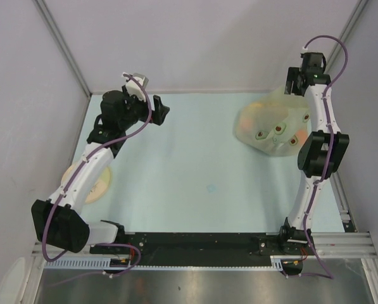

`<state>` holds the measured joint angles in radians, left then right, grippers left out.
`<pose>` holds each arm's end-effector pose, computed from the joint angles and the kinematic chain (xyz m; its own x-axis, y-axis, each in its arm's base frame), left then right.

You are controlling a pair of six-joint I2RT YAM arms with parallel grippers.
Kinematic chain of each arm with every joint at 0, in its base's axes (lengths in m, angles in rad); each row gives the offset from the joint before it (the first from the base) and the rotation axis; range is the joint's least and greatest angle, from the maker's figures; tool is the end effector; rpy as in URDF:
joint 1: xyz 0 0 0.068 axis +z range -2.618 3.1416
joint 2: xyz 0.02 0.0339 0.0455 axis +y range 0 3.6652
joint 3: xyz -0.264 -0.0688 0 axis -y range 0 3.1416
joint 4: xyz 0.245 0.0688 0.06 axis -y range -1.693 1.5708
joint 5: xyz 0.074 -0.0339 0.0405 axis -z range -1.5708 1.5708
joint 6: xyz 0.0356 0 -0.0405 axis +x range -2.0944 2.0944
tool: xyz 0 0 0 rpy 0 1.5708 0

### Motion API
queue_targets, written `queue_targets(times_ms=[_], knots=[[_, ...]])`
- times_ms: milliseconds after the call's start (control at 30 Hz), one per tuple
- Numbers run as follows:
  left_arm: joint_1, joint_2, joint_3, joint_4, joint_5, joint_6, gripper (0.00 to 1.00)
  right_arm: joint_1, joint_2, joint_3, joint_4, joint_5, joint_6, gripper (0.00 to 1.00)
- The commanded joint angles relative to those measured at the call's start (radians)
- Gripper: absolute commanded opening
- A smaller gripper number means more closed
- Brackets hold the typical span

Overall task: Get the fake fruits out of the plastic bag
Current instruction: Move the plastic bag to the center of the board.

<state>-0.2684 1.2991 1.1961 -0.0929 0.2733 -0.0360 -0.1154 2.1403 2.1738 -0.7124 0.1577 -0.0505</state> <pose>0.2918 -0.0902 0.3812 -0.2059 0.0207 -0.9783 0.5035 0.8595 -0.0878 0.4863 -0.0620 0.3355 -0.6348 0.0234 -0.7723 0.2033 0.9694 -0.1378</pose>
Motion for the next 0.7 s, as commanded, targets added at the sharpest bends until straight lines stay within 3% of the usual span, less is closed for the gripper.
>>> queue_targets(times_ms=[0, 233, 333, 367, 467, 667], knots=[[-0.006, -0.026, -0.020, 0.019, 0.009, -0.044, 1.00, -0.013, 0.006, 0.041, 0.050, 0.043, -0.017, 0.77], [-0.008, -0.014, -0.020, 0.022, 0.018, -0.067, 1.00, -0.021, 0.131, 0.158, 0.099, -0.007, 0.043, 0.72], [-0.008, -0.014, -0.012, 0.004, 0.015, -0.065, 1.00, -0.018, 0.193, 0.252, 0.105, -0.147, 0.041, 0.41], [-0.008, -0.014, -0.009, -0.002, 0.017, -0.059, 1.00, -0.014, 0.199, 0.265, 0.111, -0.259, 0.046, 0.23], [-0.008, -0.020, -0.009, -0.021, -0.005, -0.045, 1.00, 0.037, 0.188, 0.262, 0.119, -0.334, 0.046, 0.00], [0.006, -0.041, -0.007, -0.041, -0.083, -0.033, 1.00, 0.239, 0.099, 0.195, 0.097, -0.487, 0.098, 0.00]])
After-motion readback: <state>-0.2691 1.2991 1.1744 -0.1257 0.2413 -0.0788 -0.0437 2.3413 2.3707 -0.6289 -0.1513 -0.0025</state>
